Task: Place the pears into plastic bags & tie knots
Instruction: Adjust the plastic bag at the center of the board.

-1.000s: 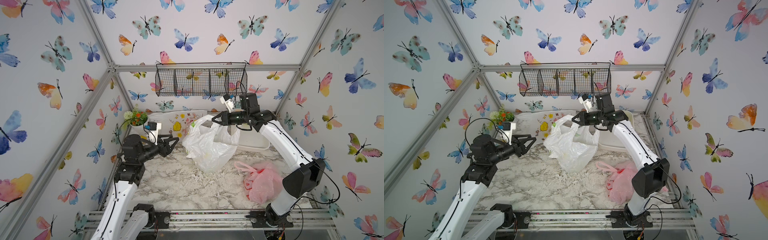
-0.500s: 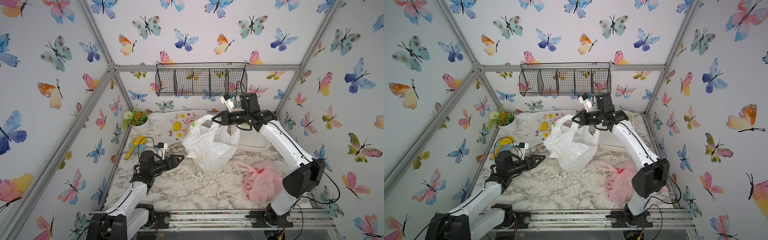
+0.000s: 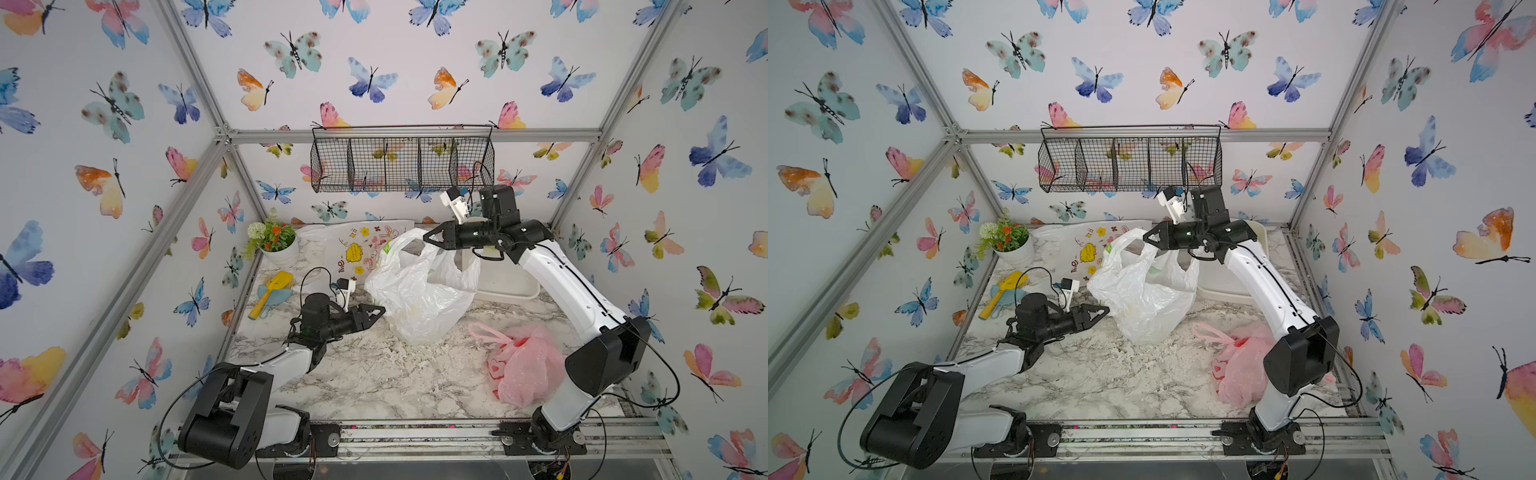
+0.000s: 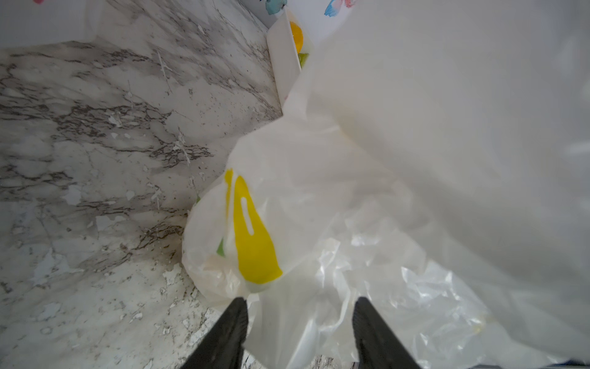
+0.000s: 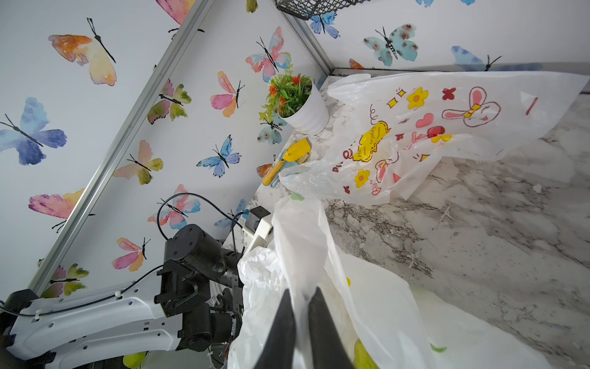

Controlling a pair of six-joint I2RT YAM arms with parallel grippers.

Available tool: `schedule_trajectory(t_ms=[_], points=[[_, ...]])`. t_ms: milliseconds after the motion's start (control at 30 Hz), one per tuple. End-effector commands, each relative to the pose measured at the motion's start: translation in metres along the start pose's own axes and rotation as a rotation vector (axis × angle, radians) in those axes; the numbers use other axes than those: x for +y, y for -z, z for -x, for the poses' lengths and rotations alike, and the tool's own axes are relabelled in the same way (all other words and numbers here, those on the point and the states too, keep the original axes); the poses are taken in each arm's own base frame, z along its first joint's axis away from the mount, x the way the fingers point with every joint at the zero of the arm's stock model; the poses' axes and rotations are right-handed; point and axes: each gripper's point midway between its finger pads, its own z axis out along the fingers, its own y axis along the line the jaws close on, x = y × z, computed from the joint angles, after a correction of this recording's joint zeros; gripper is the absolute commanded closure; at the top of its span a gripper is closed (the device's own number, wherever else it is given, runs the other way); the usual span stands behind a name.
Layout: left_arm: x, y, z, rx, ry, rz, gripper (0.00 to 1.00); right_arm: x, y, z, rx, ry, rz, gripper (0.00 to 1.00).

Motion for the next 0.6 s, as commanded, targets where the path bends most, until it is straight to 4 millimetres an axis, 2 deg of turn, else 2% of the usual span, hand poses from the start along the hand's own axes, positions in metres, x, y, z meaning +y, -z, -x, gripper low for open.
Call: schedule_trajectory(t_ms=[0,33,100,133,200,267,333,400,467,567], points=[[-0.013,-0.007,0.011,-0.028,-0.046,-0.060,0.56,0.002,0.003,0.001,-0.010,0.009,0.014,0.88],[-0.013,-0.009,0.010,-0.023,-0.046,-0.061,0.62,0.001,0.002,0.002,-0.010,0.007,0.013,0.88],[-0.014,-0.006,0.009,-0.017,-0.046,-0.067,0.81,0.001,0.005,0.003,-0.018,0.011,0.003,0.90],[-0.008,-0.001,0.008,-0.016,-0.032,-0.042,0.90,0.000,0.008,0.005,-0.027,0.011,-0.007,0.92],[0.009,0.015,0.008,-0.025,-0.009,0.026,1.00,-0.004,0.021,0.010,-0.055,0.011,-0.034,0.96],[0.037,0.040,0.008,-0.052,0.032,0.145,1.00,-0.010,0.040,0.018,-0.101,0.006,-0.068,0.98],[0.077,0.072,0.008,-0.127,0.133,0.320,1.00,-0.018,0.063,0.025,-0.155,-0.004,-0.094,0.98],[0.098,0.094,0.004,-0.184,0.210,0.412,1.00,-0.025,0.078,0.026,-0.185,-0.016,-0.108,0.98],[0.105,0.104,0.004,-0.222,0.237,0.449,1.00,-0.026,0.081,0.023,-0.187,-0.018,-0.109,0.98],[0.108,0.106,0.004,-0.221,0.241,0.473,1.00,-0.023,0.079,0.023,-0.176,-0.026,-0.083,0.98]])
